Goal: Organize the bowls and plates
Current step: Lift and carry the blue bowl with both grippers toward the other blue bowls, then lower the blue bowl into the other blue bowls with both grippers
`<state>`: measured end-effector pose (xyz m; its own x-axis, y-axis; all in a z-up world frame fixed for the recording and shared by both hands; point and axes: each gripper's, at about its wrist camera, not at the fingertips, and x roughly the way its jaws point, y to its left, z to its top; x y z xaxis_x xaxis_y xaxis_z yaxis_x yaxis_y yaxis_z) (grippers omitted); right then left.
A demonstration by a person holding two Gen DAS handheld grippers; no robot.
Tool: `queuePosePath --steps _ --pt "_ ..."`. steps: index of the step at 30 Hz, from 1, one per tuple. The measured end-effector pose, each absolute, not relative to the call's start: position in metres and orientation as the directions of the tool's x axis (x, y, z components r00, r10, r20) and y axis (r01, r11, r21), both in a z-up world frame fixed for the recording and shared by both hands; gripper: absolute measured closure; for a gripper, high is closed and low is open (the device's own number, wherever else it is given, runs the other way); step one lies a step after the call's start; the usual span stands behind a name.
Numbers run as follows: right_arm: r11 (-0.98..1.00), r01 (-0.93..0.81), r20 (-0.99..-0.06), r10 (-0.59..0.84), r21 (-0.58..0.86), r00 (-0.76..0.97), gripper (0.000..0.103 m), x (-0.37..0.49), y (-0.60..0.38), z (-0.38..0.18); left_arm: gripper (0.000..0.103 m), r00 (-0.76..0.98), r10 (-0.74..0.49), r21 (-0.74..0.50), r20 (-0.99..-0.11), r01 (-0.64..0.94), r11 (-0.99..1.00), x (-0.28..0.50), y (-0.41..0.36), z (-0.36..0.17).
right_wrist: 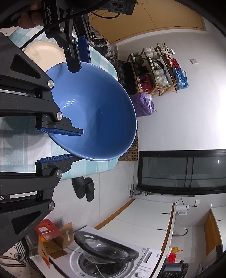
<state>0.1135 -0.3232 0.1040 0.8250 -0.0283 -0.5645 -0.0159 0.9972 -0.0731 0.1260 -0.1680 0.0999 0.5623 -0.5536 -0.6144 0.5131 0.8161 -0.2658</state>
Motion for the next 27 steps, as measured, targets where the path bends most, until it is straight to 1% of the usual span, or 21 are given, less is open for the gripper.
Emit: queuePosePath --steps 15,27 --pt "0.994 -0.085 -0.605 0.027 -0.068 0.796 0.082 0.144 -0.293 0.084 0.058 0.58 -0.508 -0.275 -0.637 0.444 0.853 0.133 -0.137 0.084" --pt "0.992 -0.11 -0.644 0.049 -0.055 0.763 0.082 0.161 -0.28 0.061 0.058 0.574 -0.487 -0.281 -0.659 0.413 0.866 0.139 -0.129 0.071"
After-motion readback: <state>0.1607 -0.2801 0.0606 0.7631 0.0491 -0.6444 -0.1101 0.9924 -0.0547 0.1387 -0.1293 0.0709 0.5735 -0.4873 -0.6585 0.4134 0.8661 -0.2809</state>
